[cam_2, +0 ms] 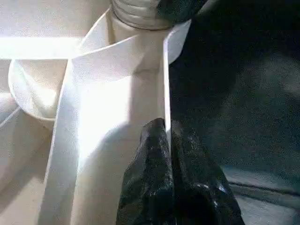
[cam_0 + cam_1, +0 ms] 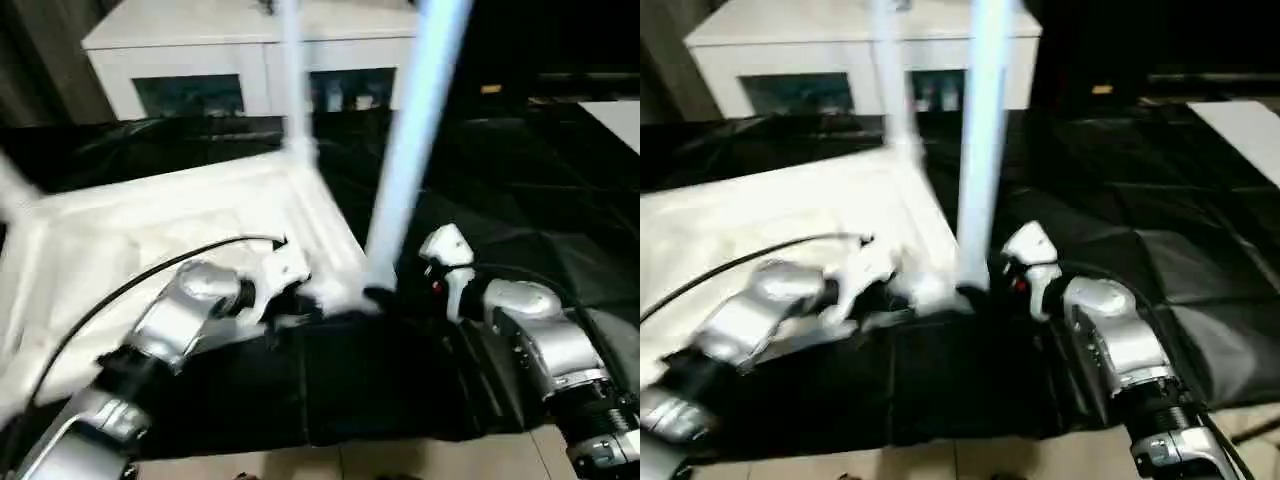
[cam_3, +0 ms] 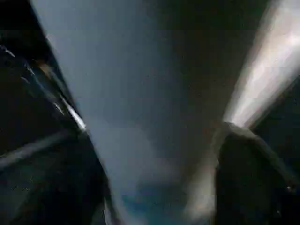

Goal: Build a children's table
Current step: Rotate leg to tighten

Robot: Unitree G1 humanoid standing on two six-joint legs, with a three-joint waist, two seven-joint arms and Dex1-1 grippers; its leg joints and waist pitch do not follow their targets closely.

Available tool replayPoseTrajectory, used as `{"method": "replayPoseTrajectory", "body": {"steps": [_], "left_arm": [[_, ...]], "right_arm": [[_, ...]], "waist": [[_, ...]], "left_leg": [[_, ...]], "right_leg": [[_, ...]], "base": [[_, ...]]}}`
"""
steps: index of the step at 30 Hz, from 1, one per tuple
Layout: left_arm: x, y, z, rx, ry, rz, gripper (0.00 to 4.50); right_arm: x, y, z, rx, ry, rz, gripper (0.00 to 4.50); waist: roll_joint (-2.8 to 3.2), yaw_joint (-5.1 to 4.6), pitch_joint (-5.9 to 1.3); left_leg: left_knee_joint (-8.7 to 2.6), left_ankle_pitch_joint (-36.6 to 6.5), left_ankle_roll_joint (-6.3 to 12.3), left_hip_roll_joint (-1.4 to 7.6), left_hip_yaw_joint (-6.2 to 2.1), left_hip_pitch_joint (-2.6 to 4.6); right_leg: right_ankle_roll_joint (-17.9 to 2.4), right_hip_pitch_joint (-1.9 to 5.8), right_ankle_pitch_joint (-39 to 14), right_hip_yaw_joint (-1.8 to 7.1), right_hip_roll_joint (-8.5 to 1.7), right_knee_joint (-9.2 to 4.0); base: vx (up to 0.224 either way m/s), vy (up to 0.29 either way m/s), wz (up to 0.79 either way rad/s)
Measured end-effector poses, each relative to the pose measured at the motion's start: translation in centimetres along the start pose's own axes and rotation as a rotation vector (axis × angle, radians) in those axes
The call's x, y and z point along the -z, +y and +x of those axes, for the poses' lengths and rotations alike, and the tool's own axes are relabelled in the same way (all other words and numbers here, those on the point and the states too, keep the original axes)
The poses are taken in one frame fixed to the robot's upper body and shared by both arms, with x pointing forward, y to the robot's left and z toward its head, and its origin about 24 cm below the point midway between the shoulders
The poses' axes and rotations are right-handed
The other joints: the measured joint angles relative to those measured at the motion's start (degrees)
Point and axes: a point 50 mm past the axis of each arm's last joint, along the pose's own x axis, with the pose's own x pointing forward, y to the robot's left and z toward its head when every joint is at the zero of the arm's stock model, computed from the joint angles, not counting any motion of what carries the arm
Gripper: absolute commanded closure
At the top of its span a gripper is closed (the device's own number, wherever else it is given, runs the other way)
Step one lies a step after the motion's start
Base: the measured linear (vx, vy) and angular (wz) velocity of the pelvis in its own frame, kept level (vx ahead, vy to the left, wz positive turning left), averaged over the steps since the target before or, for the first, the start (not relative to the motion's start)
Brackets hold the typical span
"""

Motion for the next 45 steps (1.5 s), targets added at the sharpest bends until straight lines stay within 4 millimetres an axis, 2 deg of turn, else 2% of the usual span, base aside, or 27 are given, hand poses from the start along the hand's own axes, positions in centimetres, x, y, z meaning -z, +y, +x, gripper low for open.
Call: {"method": "replayPoseTrajectory", "body": {"steps": [5, 10, 11, 13, 19, 24, 26, 30, 37, 42, 44, 45], "left_arm": [[0.1, 0.0, -0.1, 0.002, 0.007, -0.001, 4.50], [0.2, 0.1, -0.3, 0.000, 0.011, 0.000, 4.50], [0.1, 0.0, -0.3, 0.003, 0.010, 0.001, 4.50], [0.1, 0.0, -0.3, 0.006, 0.008, 0.003, 4.50], [0.1, 0.0, -0.2, 0.010, 0.008, 0.004, 4.50], [0.2, 0.1, -0.3, 0.003, 0.009, -0.002, 4.50], [0.3, 0.3, -0.4, -0.024, 0.012, -0.013, 4.50], [-0.1, 1.4, 0.4, -0.160, 0.004, -0.063, 4.50], [-1.9, 2.8, 3.5, -0.378, -0.020, -0.173, 4.50], [-2.8, 2.9, 5.3, -0.441, -0.052, -0.215, 4.50], [-2.9, 2.9, 5.4, -0.444, -0.057, -0.210, 4.50], [-2.9, 2.9, 5.4, -0.444, -0.059, -0.208, 4.50]], "right_arm": [[0.1, 0.1, 0.0, -0.020, 0.007, 0.000, 0.80], [0.3, 0.1, -0.3, -0.053, 0.030, -0.009, 0.80], [0.4, 0.2, -0.4, -0.056, 0.037, -0.009, 0.95], [0.7, 0.2, -0.6, -0.074, 0.053, -0.010, 0.95], [0.7, 0.1, -0.8, -0.073, 0.056, -0.007, 1.59], [0.8, 0.2, -0.4, -0.054, 0.037, 0.013, 1.75], [0.9, 0.1, 0.2, -0.010, 0.018, 0.033, 1.76], [0.7, -0.7, 2.3, 0.210, -0.020, 0.101, 1.78], [-0.3, -2.1, 5.6, 0.665, -0.020, 0.231, 1.78], [-0.6, -2.3, 6.9, 0.846, -0.041, 0.305, 1.78], [-0.6, -2.4, 7.0, 0.846, -0.058, 0.302, 1.78], [-0.6, -2.5, 6.9, 0.841, -0.068, 0.294, 1.43]], "waist": [[-0.02, -0.34, 0.01], [-0.01, -0.08, 0.00], [-0.01, -0.02, 0.00], [-0.02, 0.09, 0.00], [-0.02, 0.20, 0.00], [-0.05, 0.09, -0.01], [-0.09, -0.15, -0.04], [-0.20, -1.38, -0.08], [-0.21, -1.53, -0.10], [-0.15, -1.39, -0.12], [-0.13, -1.37, -0.13], [-0.11, -1.37, -0.14]], "left_leg": [[0.11, 0.00, 0.01, -0.12, 0.02, 0.03], [0.08, 0.01, 0.01, -0.10, -0.02, 0.02], [0.08, 0.01, 0.01, -0.10, -0.02, 0.02], [0.08, 0.00, 0.02, -0.11, -0.02, 0.00], [0.09, 0.00, 0.02, -0.09, -0.02, 0.00], [0.10, 0.01, 0.02, -0.09, -0.02, 0.03], [0.10, 0.01, 0.02, -0.09, -0.02, 0.08], [0.14, 0.01, 0.01, -0.12, -0.06, 0.16], [0.33, 0.01, 0.01, -0.21, -0.09, 0.16], [0.32, 0.01, 0.02, -0.29, -0.13, 0.13], [0.31, 0.01, 0.02, -0.30, -0.14, 0.12], [0.30, 0.01, 0.02, -0.29, -0.15, 0.10]], "right_leg": [[0.00, 0.05, 0.00, 0.23, 0.00, 0.00], [0.01, 0.06, 0.00, 0.19, 0.01, 0.02], [0.01, 0.07, 0.00, 0.19, 0.01, 0.02], [0.01, 0.07, -0.01, 0.19, 0.01, 0.01], [0.01, 0.07, -0.01, 0.17, 0.01, 0.03], [0.01, 0.08, -0.01, 0.18, 0.02, 0.04], [0.01, 0.09, 0.00, 0.18, 0.02, 0.08], [0.27, 0.15, -0.16, 0.20, 0.03, 0.03], [0.29, 0.16, -0.17, 0.29, 0.01, -0.04], [0.30, 0.20, -0.17, 0.34, -0.02, -0.08], [0.29, 0.21, -0.17, 0.33, -0.02, -0.07], [0.28, 0.21, -0.16, 0.33, -0.02, -0.07]], "base": [[0.000, 0.000, 0.00], [0.000, 0.000, 0.00], [0.000, 0.000, 0.00], [0.000, 0.000, 0.00], [0.000, 0.000, 0.00], [0.000, 0.000, 0.00], [0.000, 0.000, 0.00], [0.000, 0.000, 0.00], [0.000, 0.000, 0.00], [0.000, 0.000, 0.00], [0.000, 0.000, 0.00], [0.000, 0.000, 0.00]]}}
